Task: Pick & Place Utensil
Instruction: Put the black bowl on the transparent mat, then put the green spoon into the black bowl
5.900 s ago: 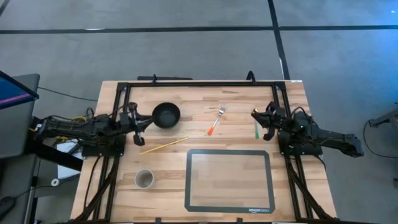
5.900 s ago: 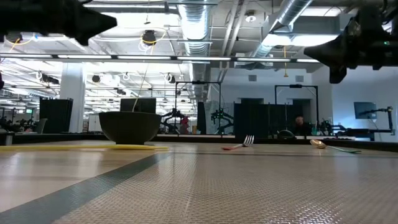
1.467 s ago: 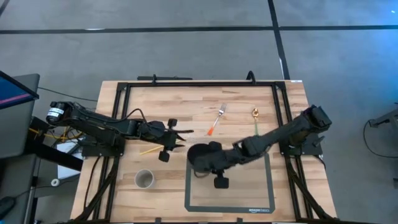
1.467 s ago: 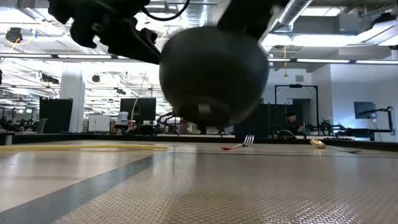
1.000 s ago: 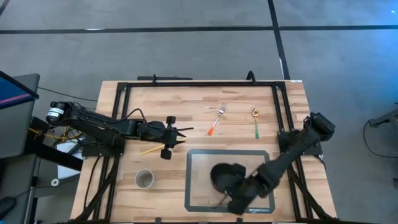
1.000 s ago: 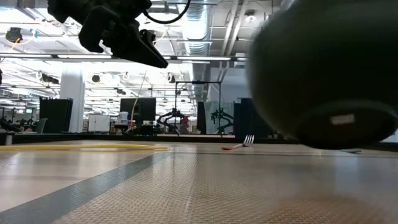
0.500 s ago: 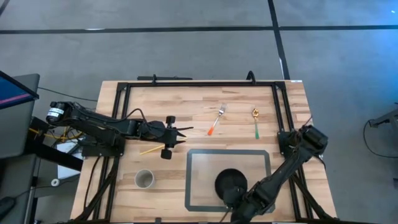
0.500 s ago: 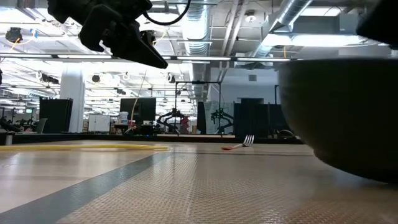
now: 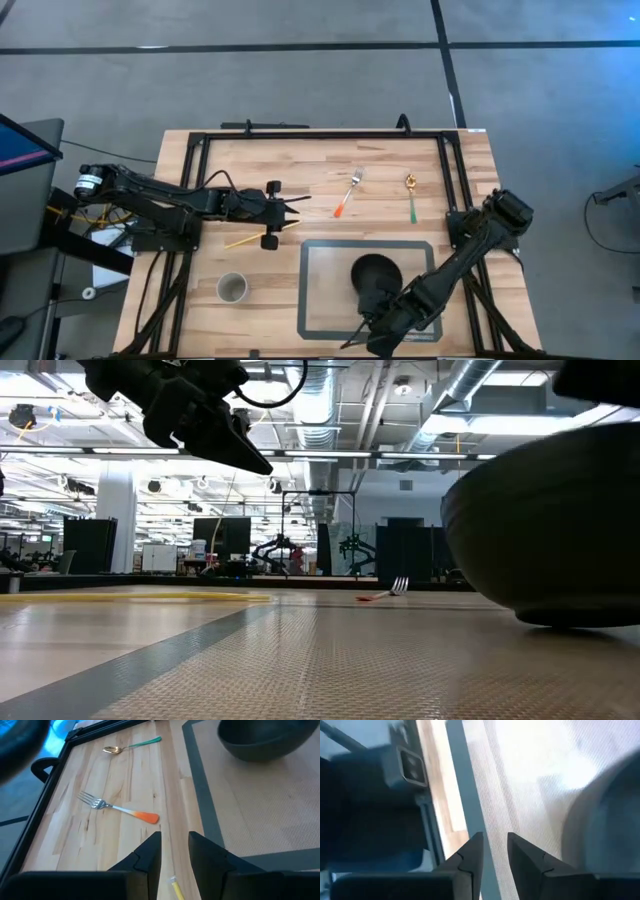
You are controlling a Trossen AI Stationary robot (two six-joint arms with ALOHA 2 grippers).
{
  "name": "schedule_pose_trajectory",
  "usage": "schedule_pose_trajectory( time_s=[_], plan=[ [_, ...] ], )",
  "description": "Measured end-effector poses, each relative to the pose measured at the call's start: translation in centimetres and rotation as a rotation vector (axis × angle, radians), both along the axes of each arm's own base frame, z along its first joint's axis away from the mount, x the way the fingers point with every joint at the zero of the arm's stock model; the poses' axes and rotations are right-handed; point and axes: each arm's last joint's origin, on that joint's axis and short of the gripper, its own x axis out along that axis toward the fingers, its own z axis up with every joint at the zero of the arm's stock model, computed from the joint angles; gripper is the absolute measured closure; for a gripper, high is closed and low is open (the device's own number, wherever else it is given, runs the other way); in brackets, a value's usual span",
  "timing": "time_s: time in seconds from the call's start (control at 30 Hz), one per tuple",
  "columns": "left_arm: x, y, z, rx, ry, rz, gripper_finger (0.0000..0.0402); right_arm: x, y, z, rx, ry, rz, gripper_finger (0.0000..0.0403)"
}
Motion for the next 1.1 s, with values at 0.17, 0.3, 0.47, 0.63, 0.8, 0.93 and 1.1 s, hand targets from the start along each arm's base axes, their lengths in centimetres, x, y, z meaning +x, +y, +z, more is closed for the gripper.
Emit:
schedule_pose_trajectory(
  time_s=[0.17,0.3,0.47,0.63,0.8,0.93,1.1],
  plan=[
    [0.0,0.1,0.0,0.0,0.0,0.006,0.0303,0.0,-1.6,2.6,0.039,-0.056,-0.035,0.0323],
    [0.0,0.1,0.0,0.0,0.0,0.006,0.0303,-0.1,-3.1,4.4,0.008,-0.116,-0.054,0.0323],
    [0.0,0.1,0.0,0.0,0.001,0.006,0.0303,-1.0,-6.0,5.8,-0.163,-0.11,-0.094,0.0324],
    [0.0,0.1,0.0,0.0,0.001,0.006,0.0303,-1.8,-9.7,6.5,-0.361,-0.026,-0.188,0.0324],
    [0.0,0.1,0.0,0.0,0.001,0.006,0.0303,-2.0,-14.0,5.8,-0.484,0.178,-0.369,0.0324],
    [0.0,0.1,0.0,0.0,0.001,0.006,0.0303,-1.9,-17.4,4.5,-0.486,0.35,-0.522,0.0324],
    [0.0,0.1,0.0,-0.001,0.001,0.006,0.0303,-2.4,-21.2,1.6,-0.37,0.565,-0.616,0.0324]
  ],
)
